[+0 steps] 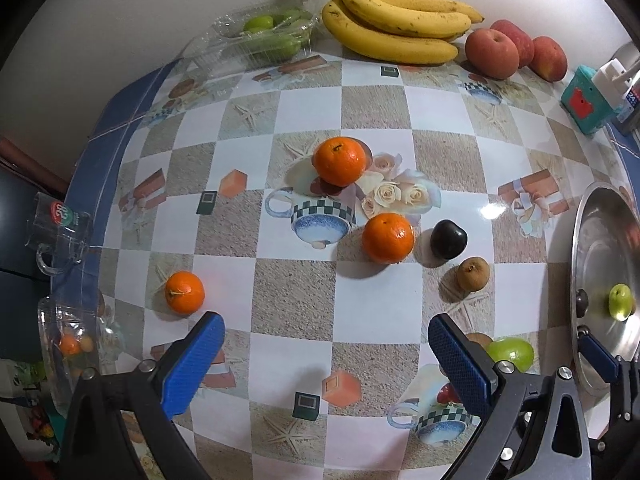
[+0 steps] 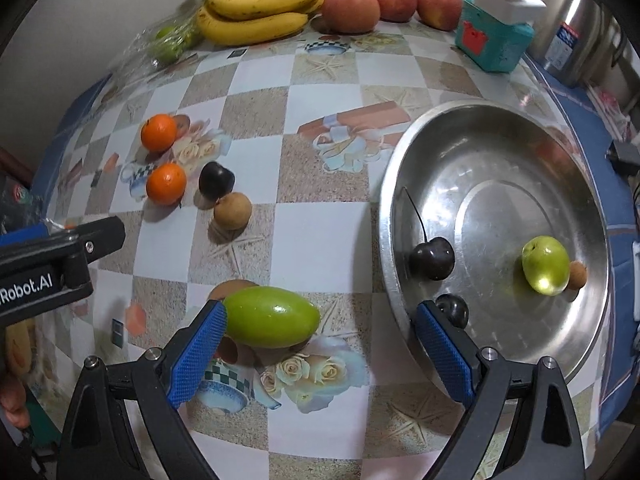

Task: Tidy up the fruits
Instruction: 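Reach the right gripper to the second green mango and close on it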

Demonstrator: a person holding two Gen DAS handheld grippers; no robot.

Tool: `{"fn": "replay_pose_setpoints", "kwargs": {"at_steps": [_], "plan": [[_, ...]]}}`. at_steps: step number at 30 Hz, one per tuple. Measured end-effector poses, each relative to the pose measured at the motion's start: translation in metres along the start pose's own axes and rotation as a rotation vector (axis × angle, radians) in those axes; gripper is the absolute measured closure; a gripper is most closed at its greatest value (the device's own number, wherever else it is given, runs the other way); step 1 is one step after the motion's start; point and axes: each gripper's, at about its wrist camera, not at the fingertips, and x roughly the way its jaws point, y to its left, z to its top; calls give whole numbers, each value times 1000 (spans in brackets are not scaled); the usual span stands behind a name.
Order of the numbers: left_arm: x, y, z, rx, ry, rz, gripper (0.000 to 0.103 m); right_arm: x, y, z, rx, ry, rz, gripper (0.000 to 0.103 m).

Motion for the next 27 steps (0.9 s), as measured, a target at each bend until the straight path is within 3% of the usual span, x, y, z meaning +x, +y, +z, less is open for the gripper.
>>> {"fn": "replay_pose_setpoints", "kwargs": {"at_steps": [12,22,25,27], "plan": [[2,2,-1,-6,5,-2,0,-7,19,1,-72,-46,50,8],[15,-10,-3,12,47,-19,0,-1,31,-6,-110,-32,48,9],[24,-17,-5,29,75,-20,0,6,34,-10,-121,-9,40,20],[26,-20,-5,32,82,-21,0,10,35,-10,-127,1,33,20]]}}
